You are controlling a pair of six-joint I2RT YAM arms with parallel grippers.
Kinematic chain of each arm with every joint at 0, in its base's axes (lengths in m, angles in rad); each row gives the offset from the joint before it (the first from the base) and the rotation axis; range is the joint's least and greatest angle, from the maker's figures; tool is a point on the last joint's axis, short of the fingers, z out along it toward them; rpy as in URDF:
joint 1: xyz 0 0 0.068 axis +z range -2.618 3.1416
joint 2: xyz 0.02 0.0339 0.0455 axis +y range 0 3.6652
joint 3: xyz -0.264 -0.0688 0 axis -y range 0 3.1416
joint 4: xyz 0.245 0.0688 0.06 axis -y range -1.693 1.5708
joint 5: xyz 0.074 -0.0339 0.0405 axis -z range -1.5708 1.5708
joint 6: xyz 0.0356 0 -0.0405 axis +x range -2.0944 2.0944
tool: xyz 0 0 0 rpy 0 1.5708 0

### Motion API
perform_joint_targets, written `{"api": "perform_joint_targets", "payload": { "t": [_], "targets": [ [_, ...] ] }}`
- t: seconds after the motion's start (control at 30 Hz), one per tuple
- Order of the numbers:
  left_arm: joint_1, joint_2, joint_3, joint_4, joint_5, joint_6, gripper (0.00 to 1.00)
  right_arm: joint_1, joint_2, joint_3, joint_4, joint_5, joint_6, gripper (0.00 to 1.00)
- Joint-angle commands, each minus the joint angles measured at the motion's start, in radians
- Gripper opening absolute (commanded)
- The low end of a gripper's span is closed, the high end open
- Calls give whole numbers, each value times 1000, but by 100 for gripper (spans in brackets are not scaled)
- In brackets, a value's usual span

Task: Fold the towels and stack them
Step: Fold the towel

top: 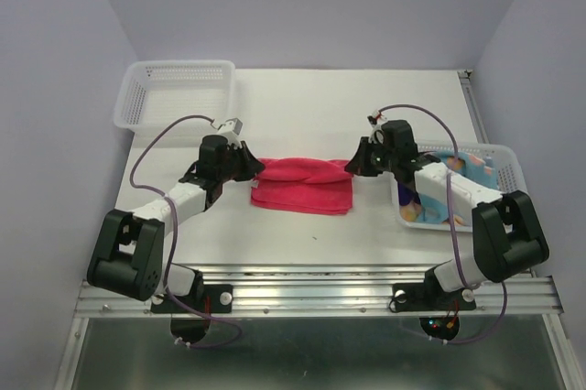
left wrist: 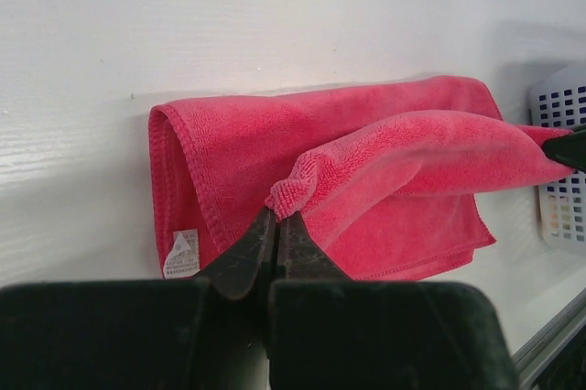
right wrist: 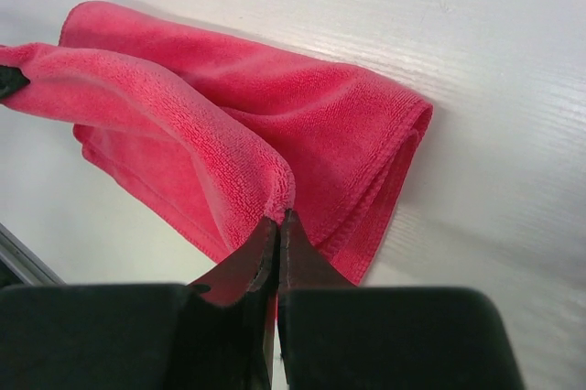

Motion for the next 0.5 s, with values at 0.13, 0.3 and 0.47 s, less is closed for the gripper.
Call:
{"api": "perform_joint_targets", "payload": {
  "t": [0.13,0.3,0.47],
  "targets": [
    [-1,4,-31,31,-41,-14,0,15,-9,-59,91,-27,26,1],
    [-1,13,-44,11,-67,-29,0,25,8,-98,123,-38,50,1],
    [-1,-2,-70,-18,-50,-63,15,46,22,-143,164,-56,85,3]
  ]
}}
